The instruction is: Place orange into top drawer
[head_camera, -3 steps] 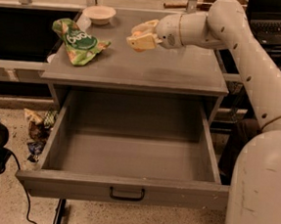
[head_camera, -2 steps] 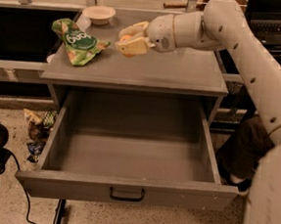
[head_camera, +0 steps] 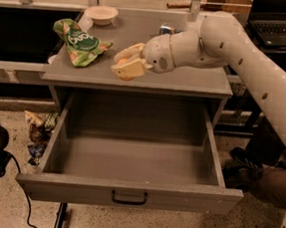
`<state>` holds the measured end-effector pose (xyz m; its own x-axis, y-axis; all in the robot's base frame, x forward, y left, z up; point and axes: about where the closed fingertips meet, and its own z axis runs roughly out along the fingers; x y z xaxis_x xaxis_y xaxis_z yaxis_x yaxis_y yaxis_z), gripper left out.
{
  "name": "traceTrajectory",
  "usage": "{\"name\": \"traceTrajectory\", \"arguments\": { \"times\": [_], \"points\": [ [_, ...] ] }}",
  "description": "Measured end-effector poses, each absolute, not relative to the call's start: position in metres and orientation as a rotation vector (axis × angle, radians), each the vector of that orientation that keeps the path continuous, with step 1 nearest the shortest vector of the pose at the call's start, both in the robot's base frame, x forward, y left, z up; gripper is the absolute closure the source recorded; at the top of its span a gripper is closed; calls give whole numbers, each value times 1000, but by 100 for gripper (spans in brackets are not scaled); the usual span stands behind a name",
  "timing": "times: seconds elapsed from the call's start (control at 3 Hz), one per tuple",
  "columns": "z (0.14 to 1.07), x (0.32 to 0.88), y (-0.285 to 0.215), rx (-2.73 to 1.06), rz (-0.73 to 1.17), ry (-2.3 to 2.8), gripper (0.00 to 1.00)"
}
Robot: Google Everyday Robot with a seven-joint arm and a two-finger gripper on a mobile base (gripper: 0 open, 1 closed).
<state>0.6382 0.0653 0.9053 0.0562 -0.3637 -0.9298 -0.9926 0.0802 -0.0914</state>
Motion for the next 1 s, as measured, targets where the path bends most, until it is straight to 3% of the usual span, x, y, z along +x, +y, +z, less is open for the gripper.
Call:
{"name": "traceTrajectory", "arguments": {
  "times": [1.0],
  "points": [
    [829,563,63,-1489,829,1659,100]
  ]
}}
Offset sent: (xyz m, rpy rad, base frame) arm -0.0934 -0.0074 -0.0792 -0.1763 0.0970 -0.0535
